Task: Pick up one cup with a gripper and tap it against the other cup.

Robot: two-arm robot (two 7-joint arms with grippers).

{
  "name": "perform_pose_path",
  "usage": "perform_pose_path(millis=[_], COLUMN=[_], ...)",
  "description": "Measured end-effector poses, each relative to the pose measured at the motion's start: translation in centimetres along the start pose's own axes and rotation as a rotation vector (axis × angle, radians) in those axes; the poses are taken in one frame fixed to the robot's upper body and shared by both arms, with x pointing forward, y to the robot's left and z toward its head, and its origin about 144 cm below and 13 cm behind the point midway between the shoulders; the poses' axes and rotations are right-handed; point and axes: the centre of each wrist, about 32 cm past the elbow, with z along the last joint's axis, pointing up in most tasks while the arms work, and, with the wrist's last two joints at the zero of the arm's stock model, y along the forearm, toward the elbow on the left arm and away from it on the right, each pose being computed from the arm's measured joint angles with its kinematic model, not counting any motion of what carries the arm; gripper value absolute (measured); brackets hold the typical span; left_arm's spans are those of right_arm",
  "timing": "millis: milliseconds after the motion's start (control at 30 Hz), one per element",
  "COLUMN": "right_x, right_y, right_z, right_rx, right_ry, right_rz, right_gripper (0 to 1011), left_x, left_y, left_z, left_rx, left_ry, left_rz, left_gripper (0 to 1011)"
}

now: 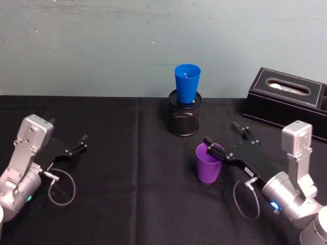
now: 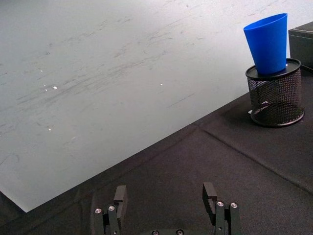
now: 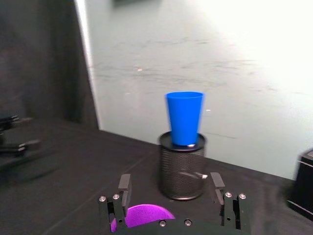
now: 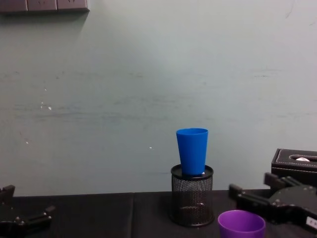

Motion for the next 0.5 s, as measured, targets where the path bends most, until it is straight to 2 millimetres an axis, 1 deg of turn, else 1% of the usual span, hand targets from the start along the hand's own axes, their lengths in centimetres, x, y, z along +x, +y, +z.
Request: perform_pose_path(millis=[300, 500], right_x=[0.35, 0.58], right_y=[-0.39, -0.54], right_z=[0.18, 0.22], right_rx=[0.0, -0.015], right_ry=[0.02, 0.018], right_rz=[-0.158, -0.211], right_gripper=[1003, 1003], left_x=[0.0, 0.0], left_y=[0.0, 0.0], left_z=[0.0, 0.0], left_rx=[0.0, 0.0], left_ry=[0.0, 0.0], left_rz=[0.0, 0.0], left_gripper=[1011, 1012])
